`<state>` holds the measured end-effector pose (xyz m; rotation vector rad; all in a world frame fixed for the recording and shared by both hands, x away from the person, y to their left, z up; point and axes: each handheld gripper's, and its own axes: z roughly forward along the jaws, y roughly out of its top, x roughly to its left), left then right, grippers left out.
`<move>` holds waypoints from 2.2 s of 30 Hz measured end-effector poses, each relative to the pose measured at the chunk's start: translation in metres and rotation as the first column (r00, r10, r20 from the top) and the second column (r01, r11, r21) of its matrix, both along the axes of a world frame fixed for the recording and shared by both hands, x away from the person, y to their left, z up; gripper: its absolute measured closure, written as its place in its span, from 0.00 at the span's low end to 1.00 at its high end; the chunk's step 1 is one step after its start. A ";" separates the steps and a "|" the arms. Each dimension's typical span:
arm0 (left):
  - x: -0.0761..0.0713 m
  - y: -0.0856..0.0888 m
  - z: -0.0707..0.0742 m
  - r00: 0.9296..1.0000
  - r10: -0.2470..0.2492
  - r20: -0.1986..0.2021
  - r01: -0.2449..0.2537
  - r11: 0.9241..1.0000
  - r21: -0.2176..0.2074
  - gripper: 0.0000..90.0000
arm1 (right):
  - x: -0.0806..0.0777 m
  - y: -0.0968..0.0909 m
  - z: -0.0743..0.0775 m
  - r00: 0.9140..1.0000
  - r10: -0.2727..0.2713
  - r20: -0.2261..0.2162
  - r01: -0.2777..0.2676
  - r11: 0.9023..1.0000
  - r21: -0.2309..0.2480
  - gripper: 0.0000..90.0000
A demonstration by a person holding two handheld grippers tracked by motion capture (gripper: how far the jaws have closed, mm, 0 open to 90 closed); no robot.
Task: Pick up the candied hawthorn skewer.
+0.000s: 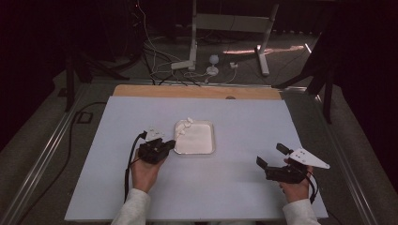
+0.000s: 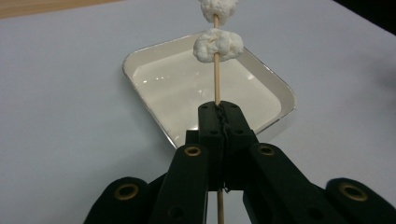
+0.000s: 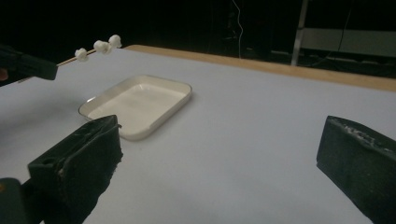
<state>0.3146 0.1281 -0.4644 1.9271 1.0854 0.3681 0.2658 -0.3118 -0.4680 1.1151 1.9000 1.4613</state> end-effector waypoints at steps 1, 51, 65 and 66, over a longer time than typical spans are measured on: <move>0.000 0.000 0.000 1.000 0.000 0.000 0.000 1.000 0.000 1.00 | 0.002 0.002 0.003 1.000 0.003 0.006 -0.003 1.000 -0.008 0.00; -0.023 -0.004 0.008 0.994 -0.069 0.088 0.064 0.996 0.056 1.00 | 0.094 0.183 0.055 0.982 0.182 -0.058 -0.188 0.973 -0.130 0.48; -0.025 -0.007 0.010 0.992 -0.075 0.100 0.067 0.995 0.080 1.00 | 0.104 0.196 0.046 0.965 0.213 -0.153 -0.232 0.966 -0.115 0.67; -0.025 -0.007 0.010 0.992 -0.075 0.100 0.068 0.995 0.080 1.00 | 0.104 0.196 0.046 0.964 0.214 -0.158 -0.233 0.966 -0.109 0.69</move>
